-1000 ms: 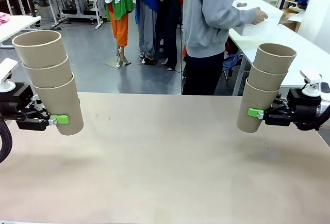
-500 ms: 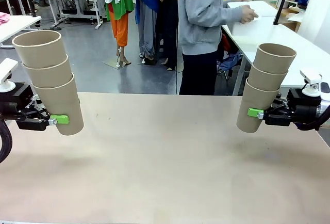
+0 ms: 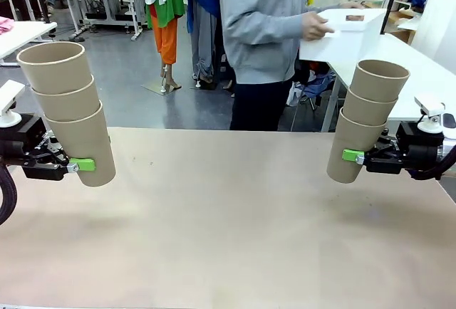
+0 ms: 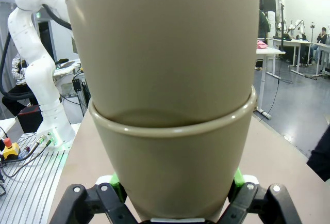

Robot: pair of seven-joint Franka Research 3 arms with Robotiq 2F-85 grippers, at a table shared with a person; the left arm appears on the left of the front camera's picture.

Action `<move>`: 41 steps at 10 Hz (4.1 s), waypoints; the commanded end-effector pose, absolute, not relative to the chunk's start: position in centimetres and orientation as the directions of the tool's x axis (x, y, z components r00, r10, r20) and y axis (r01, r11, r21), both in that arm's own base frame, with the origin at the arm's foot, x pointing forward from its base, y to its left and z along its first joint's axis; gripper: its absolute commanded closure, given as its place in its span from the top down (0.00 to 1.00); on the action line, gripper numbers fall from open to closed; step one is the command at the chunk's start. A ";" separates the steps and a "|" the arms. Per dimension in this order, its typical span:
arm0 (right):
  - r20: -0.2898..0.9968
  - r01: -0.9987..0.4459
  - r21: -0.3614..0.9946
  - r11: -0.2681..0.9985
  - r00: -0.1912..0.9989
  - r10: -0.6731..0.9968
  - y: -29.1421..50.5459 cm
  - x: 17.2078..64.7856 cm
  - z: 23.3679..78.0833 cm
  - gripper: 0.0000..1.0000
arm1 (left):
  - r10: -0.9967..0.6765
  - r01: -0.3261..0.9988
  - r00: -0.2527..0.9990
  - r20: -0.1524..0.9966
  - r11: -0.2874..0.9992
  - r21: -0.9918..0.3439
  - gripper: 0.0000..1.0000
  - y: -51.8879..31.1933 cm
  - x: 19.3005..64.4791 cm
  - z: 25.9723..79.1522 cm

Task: Stack the cups and store them in the basket.
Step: Place the stack of Reusable plastic cups into the Pantry Basket.

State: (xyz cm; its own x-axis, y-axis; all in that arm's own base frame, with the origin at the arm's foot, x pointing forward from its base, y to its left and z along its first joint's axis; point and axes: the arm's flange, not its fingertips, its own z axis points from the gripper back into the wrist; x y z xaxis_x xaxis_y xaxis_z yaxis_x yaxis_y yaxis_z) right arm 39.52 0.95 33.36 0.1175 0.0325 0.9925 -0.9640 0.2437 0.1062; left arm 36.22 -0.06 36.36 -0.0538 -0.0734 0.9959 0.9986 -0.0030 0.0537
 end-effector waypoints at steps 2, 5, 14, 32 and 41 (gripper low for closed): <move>0.993 -0.964 0.103 0.246 0.114 0.032 1.1 39.6 33.7 0.85 | -0.067 0.998 -0.058 0.996 -0.006 0.057 0.83 0.0 36.1 36.7; 0.993 -0.964 0.103 0.246 0.114 0.032 1.1 39.6 33.7 0.85 | -0.067 0.998 -0.058 0.996 -0.006 0.057 0.83 0.0 36.1 36.7; 0.993 -0.964 0.103 0.246 0.114 0.032 1.1 39.6 33.7 0.85 | -0.067 0.998 -0.058 0.996 -0.006 0.057 0.83 0.0 36.1 36.7; 0.993 -0.964 0.103 0.246 0.114 0.032 1.1 39.6 33.7 0.85 | -0.067 0.998 -0.058 0.996 -0.006 0.057 0.83 0.0 36.1 36.7; 0.993 -0.964 0.103 0.246 0.114 0.032 1.1 39.6 33.7 0.85 | -0.067 0.998 -0.058 0.996 -0.006 0.057 0.83 0.0 36.1 36.7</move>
